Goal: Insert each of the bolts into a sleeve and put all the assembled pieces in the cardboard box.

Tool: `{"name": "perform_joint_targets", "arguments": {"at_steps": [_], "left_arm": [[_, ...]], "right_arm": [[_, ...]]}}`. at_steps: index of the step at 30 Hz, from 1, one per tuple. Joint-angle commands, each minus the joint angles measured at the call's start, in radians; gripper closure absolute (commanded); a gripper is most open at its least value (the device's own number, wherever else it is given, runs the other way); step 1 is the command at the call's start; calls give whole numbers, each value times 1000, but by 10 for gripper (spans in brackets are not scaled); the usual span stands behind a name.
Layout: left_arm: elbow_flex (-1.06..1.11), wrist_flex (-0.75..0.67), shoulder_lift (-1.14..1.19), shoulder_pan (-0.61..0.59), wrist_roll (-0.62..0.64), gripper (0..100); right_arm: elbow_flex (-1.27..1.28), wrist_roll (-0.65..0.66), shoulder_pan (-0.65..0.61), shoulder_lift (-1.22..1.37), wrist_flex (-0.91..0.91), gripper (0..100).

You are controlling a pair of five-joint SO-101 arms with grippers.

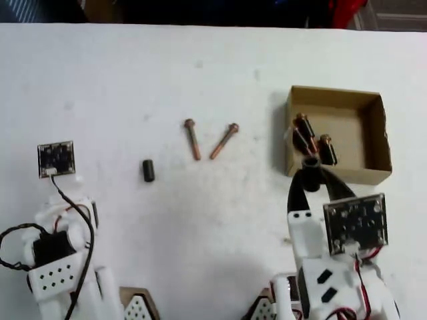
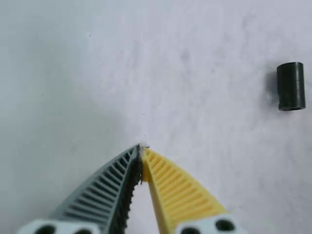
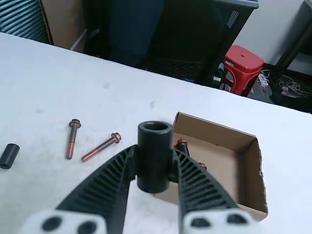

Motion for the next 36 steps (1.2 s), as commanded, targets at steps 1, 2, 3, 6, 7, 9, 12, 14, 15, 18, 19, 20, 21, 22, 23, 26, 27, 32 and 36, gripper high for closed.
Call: {"name": "perform_joint_targets", "arguments": {"at_steps": [1,2,3,6,7,9,12,14,15,18,19,20,21,22,23,26,27,32,36], "left_arm": [[-9,-28,-12,18,-9,977],[-9,-28,-12,18,-9,977],[-9,-28,-12,18,-9,977],[-9,-28,-12,18,-9,977],[-9,-28,-12,18,-9,977],[-9,-28,-12,18,-9,977],[-9,-28,-12,18,-9,977],[-9,-28,-12,18,-9,977],[-9,-28,-12,18,-9,977],[-8,-28,-12,18,-9,977],[-8,-29,-12,18,-9,977],[-8,-29,-12,18,-9,977],[-8,-29,-12,18,-9,977],[-11,-29,-12,18,-9,977],[-12,-29,-12,19,-9,977],[-14,-29,-12,56,-9,976],[-14,-29,-12,79,-9,976],[-9,-29,-12,170,-5,977],[-17,-28,-12,214,-6,978]], "right_arm": [[-43,-8,-1,-54,4,978],[-41,-8,-1,-81,4,978],[-40,-8,-1,-107,4,978],[-35,15,-1,-157,4,978],[-26,31,-1,-163,4,978],[-6,41,-1,-168,1,978],[37,46,-4,-173,-10,978],[74,46,-7,-174,-38,977],[97,46,-5,-174,-54,976],[187,46,-8,-174,-119,975],[221,46,-8,-174,-142,975],[256,46,-8,-174,-163,974],[288,46,-8,-174,-183,974],[321,46,-8,-174,-202,974],[350,46,-8,-174,-217,974],[422,40,-12,-174,-249,978],[442,40,-15,-174,-255,978],[532,38,-111,-174,-265,979],[600,38,-176,-174,-302,979]]}}
